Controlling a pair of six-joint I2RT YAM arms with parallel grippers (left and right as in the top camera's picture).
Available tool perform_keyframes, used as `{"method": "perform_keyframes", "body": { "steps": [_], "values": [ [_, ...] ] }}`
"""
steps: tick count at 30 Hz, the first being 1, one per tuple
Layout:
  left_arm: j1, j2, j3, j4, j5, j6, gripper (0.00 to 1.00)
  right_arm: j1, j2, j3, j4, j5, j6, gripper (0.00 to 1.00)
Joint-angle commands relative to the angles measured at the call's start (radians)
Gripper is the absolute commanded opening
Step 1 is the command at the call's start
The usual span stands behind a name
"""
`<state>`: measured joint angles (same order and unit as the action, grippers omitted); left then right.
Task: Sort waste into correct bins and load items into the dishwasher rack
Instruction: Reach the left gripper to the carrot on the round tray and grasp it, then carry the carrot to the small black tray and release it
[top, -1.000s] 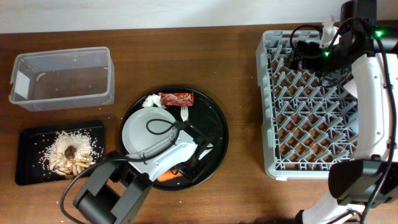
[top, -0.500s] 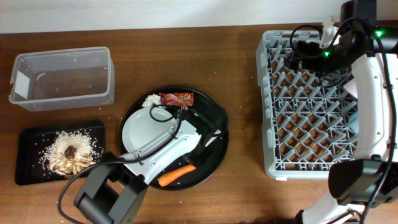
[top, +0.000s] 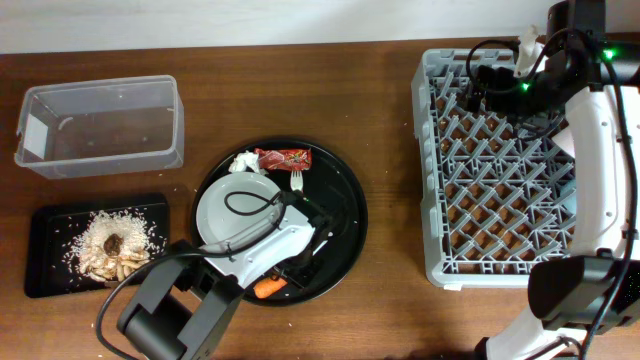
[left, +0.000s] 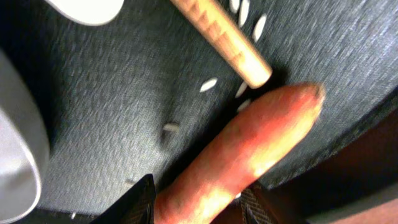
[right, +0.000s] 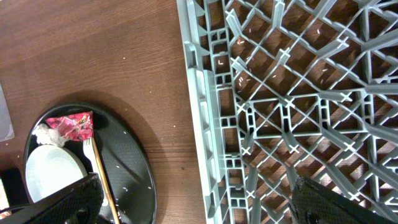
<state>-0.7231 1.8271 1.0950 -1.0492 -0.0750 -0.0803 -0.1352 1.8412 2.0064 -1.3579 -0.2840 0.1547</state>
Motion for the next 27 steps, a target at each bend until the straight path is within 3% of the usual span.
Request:
{"method": "perform_keyframes", "body": {
  "steps": [1, 5, 7, 10, 12, 21, 24, 27],
  "values": [
    [0.006, 0.006, -0.045, 0.045, 0.038, -0.017, 0.44, -0.003, -0.002, 0.008, 0.001, 0.012, 0.003, 0.99],
    [0.006, 0.006, -0.062, 0.069, 0.061, -0.02, 0.44, -0.003, -0.002, 0.008, 0.001, 0.012, 0.003, 0.99],
    [0.006, 0.006, -0.063, 0.073, 0.062, -0.021, 0.34, -0.003, -0.002, 0.008, 0.001, 0.012, 0.003, 0.99],
    [0.006, 0.006, -0.062, 0.075, 0.06, -0.047, 0.32, -0.003, -0.002, 0.008, 0.001, 0.012, 0.003, 0.99],
    [0.006, 0.006, -0.049, 0.076, 0.061, -0.047, 0.24, -0.003, -0.002, 0.008, 0.001, 0.012, 0.003, 0.99],
    [0.012, 0.005, 0.225, -0.109, -0.003, -0.046, 0.13, -0.003, -0.002, 0.008, 0.001, 0.012, 0.003, 0.99],
    [0.101, 0.005, 0.328, -0.144, -0.068, -0.047, 0.13, -0.003, -0.002, 0.008, 0.001, 0.012, 0.003, 0.99],
    [0.301, 0.005, 0.397, -0.108, -0.072, -0.08, 0.13, -0.003, -0.002, 0.008, 0.001, 0.012, 0.003, 0.99]
  ]
}}
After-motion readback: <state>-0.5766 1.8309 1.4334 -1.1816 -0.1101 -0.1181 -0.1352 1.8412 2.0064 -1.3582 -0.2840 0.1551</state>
